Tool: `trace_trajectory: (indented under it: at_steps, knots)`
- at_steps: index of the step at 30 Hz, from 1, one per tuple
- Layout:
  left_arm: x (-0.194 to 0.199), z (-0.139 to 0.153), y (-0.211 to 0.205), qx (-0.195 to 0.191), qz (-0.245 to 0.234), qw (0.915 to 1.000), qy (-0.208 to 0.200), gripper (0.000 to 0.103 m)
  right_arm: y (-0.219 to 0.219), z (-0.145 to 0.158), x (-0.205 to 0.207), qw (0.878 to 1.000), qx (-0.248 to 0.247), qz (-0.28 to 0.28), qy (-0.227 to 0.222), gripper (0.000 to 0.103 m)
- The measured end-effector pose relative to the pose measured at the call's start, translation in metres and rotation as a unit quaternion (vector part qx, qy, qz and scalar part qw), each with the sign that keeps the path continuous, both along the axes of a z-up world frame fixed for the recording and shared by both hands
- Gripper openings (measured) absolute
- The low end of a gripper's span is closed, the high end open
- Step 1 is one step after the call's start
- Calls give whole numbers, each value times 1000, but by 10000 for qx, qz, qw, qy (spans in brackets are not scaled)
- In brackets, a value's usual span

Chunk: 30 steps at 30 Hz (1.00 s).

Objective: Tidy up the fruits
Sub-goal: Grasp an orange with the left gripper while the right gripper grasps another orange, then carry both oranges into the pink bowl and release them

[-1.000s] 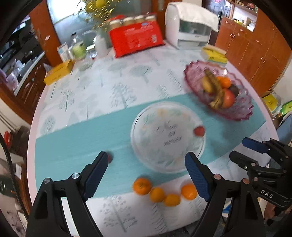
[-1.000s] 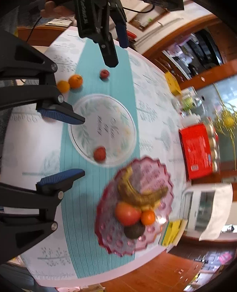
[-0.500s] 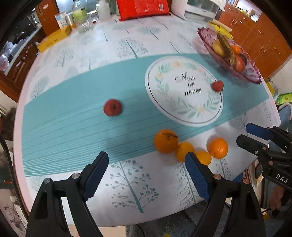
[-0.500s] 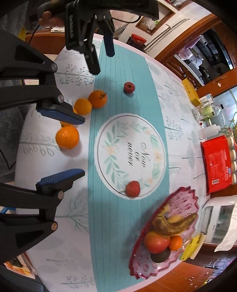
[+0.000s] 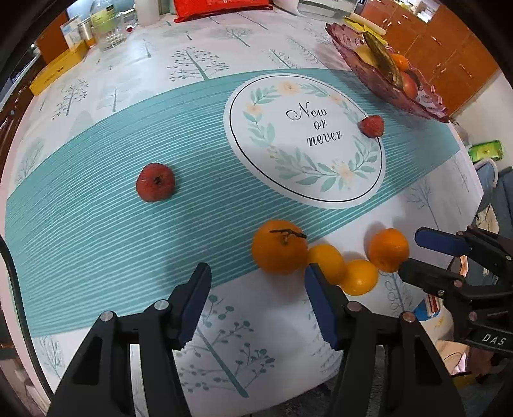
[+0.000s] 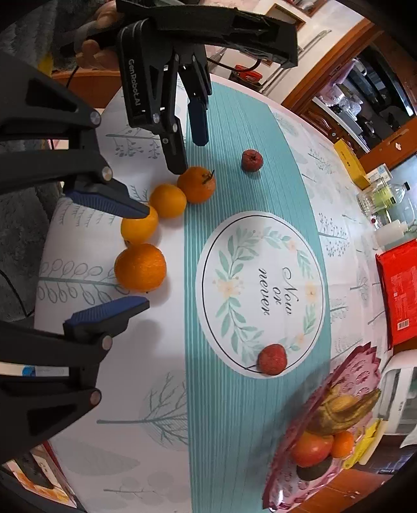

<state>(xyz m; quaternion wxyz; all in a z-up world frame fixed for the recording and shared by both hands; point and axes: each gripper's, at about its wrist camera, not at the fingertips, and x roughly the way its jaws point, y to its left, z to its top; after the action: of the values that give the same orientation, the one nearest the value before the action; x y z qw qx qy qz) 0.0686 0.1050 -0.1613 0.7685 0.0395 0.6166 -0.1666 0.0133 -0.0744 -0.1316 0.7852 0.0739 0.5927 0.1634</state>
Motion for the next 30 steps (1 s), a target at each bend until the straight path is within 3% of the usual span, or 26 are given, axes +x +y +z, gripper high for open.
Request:
trace_trajectory:
  at_steps: [9,15,30]
  knots:
    - [7,-10,-5,-107,-166,9998,92,56,-2,-13,6,9996,147,-135,217,49]
    - [16,-12,-8,-532,-275,9980,194,41,0,-18,10,9993,184,-157,278,45]
    - [36,-17,-11,-906,-172,9950,384,41,-3,-25,24,9986,76,-333,414,38]
